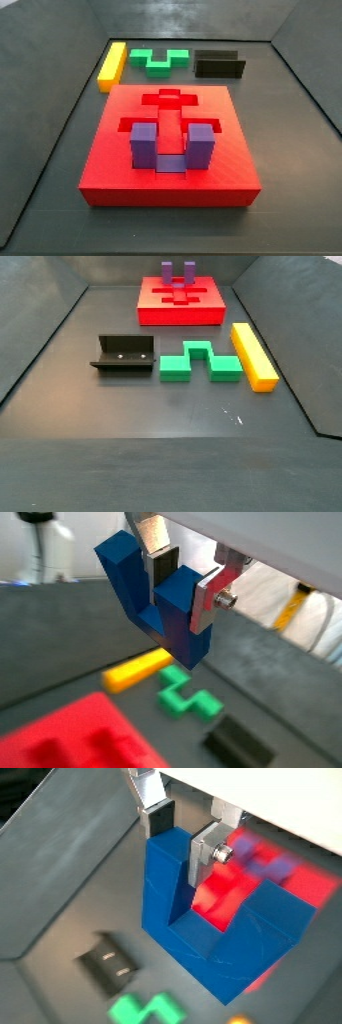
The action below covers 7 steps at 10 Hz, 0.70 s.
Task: Pick up the blue object. Move up. Place the blue object on the fixture. Regrasp the blue object. Move to above the board. Insert the blue object.
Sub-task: Move to above the board.
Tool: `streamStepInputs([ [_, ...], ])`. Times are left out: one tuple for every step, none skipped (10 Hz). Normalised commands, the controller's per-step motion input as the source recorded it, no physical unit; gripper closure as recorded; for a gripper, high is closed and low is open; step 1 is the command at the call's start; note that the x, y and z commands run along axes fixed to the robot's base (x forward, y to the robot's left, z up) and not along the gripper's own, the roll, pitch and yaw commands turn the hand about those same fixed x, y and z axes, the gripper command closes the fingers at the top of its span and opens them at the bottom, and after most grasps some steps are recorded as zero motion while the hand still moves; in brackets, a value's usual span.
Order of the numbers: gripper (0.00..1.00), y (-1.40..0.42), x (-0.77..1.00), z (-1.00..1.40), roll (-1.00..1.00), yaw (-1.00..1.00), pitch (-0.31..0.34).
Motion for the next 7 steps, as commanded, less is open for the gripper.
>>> streamStepInputs([
  [1.0, -0.15, -0.22, 0.02, -1.0, -0.05, 0.062],
  [1.0, -0.04, -0.05, 0.0, -1.0, -0.05, 0.089],
  [1.0, -0.02, -0.05, 0.01, -1.0, -0.04, 0.06],
  [1.0, -0.01, -0.06, -0.01, -0.93, -0.03, 0.029],
  [1.0, 0.04, -0.07, 0.01, -0.66, -0.02, 0.0],
  [1.0, 0.03, -0.07, 0.01, -0.46, -0.01, -0.024],
  [1.0, 0.01, -0.04, -0.01, -0.27, -0.01, -0.031],
])
